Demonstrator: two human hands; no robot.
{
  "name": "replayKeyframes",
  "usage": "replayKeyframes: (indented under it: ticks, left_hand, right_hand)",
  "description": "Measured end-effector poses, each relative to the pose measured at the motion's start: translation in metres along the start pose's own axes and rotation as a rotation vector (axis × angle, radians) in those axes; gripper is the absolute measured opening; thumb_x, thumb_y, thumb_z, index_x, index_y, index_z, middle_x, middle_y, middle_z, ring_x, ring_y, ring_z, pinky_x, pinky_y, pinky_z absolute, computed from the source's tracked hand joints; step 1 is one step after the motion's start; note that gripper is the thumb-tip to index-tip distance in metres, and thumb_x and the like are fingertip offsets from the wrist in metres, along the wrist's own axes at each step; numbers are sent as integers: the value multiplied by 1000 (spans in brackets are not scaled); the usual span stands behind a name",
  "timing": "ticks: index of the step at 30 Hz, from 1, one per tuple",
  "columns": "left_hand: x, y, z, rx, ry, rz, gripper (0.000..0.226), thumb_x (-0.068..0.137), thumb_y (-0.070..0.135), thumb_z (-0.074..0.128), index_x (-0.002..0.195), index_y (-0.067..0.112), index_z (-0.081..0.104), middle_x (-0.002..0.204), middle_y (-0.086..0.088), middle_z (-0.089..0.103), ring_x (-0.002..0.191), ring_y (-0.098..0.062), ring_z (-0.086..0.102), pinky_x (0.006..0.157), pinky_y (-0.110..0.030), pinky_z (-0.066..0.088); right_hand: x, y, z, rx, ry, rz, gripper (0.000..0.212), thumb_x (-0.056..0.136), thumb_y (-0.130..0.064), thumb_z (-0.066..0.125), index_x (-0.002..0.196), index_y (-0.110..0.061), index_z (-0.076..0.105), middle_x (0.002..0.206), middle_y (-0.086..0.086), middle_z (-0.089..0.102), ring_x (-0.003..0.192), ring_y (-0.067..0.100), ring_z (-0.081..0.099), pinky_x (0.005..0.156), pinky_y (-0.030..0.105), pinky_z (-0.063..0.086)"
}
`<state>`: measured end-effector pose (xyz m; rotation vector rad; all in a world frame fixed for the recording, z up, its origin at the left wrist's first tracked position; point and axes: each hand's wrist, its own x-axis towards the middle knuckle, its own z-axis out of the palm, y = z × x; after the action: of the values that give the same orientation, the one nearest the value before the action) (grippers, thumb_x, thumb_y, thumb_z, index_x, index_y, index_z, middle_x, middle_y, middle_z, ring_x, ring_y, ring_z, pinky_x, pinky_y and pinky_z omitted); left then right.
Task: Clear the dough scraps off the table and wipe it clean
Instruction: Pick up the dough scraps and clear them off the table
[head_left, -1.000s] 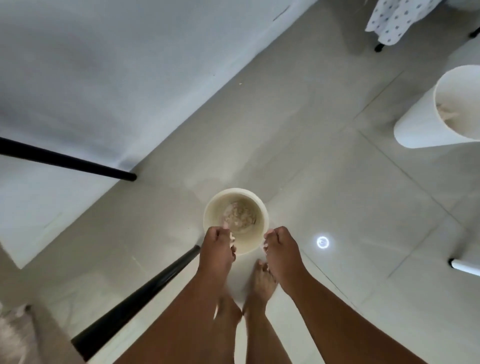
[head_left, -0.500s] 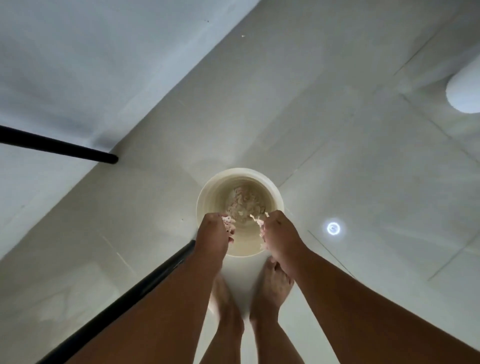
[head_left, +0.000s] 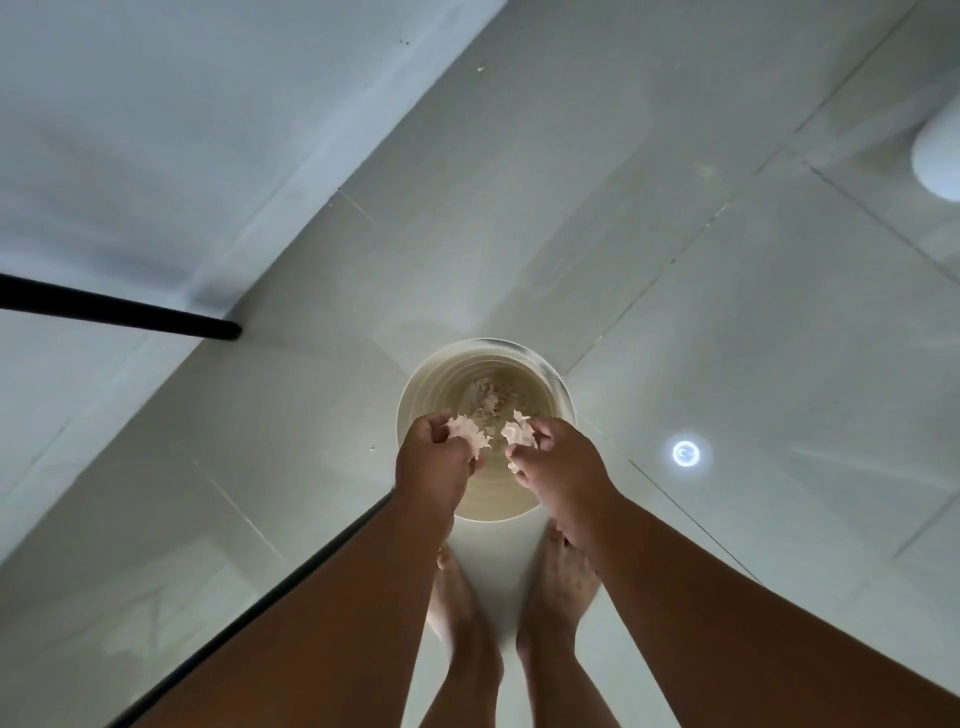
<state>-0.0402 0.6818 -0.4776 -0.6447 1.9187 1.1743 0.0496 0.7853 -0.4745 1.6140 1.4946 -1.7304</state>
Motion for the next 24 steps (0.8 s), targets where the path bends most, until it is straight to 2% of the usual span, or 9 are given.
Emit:
replayKeyframes:
  ticks: [3, 5, 7, 10, 13, 18, 20, 22, 24]
  left_hand:
    - [-2, 4, 0, -3, -4, -8, 50, 90, -11, 53, 133, 14, 54, 120, -1, 62, 102, -20, 67, 92, -45, 62]
    - [-2, 6, 0, 0, 8, -4, 53, 91, -10, 54, 137, 16, 50, 124, -4, 58, 105, -21, 66, 94, -47, 61]
    - [-3, 10, -2, 10, 11, -8, 53, 93, -7, 55, 140, 16, 48, 131, -8, 56, 109, -23, 65, 95, -46, 60]
    - [-7, 16, -4, 19, 12, -11, 53, 94, -5, 55, 142, 18, 48, 132, -8, 56, 106, -19, 65, 95, -44, 60]
    - [-17, 24, -7, 43, 20, -11, 51, 95, -2, 56, 142, 19, 49, 131, -7, 57, 104, -19, 66, 95, -44, 60]
    - [-43, 47, -11, 121, 33, 23, 40, 97, 10, 51, 134, 22, 54, 116, -2, 64, 87, -16, 68, 95, -49, 59]
    - [-54, 60, -14, 150, 26, 48, 36, 95, 11, 51, 129, 24, 56, 111, 0, 65, 83, -16, 69, 95, -50, 59]
    - [-68, 72, -19, 183, 23, 63, 34, 94, 12, 51, 125, 24, 59, 108, -1, 66, 85, -18, 70, 95, -50, 59]
    - [-86, 86, -26, 226, 28, 91, 30, 95, 16, 52, 122, 25, 62, 107, -3, 69, 90, -22, 70, 95, -49, 58]
  right_hand:
    - [0, -3, -1, 83, -29, 5, 59, 89, -16, 76, 144, -15, 55, 138, 8, 65, 125, 23, 63, 110, 43, 50]
    - [-2, -5, -5, 78, -34, -12, 61, 88, -14, 77, 145, -15, 54, 140, 5, 63, 126, 20, 62, 111, 38, 48]
    - [-7, -8, -10, 35, -41, -27, 65, 84, -9, 81, 143, -15, 56, 135, 0, 65, 120, 14, 63, 104, 27, 47]
    - [-14, -11, -18, 32, -24, -42, 63, 77, 7, 80, 134, -12, 62, 118, -1, 70, 101, 9, 70, 96, 24, 55]
    - [-22, -20, -24, -20, 21, -85, 54, 76, 5, 82, 123, -15, 65, 107, -6, 70, 87, -3, 66, 78, 9, 51]
    - [-45, -41, -30, 9, 57, -119, 38, 78, -10, 85, 109, -20, 66, 105, -5, 70, 99, 12, 69, 96, 38, 57]
    - [-55, -49, -33, 19, 61, -138, 28, 83, -10, 80, 101, -24, 65, 102, -6, 70, 100, 13, 69, 97, 41, 57]
    - [-66, -56, -37, 4, 79, -161, 24, 85, -11, 75, 95, -29, 63, 98, -11, 69, 95, 6, 67, 89, 26, 56]
    - [-83, -68, -43, -25, 109, -182, 22, 86, -13, 72, 94, -31, 63, 94, -14, 68, 88, -1, 64, 74, 11, 47]
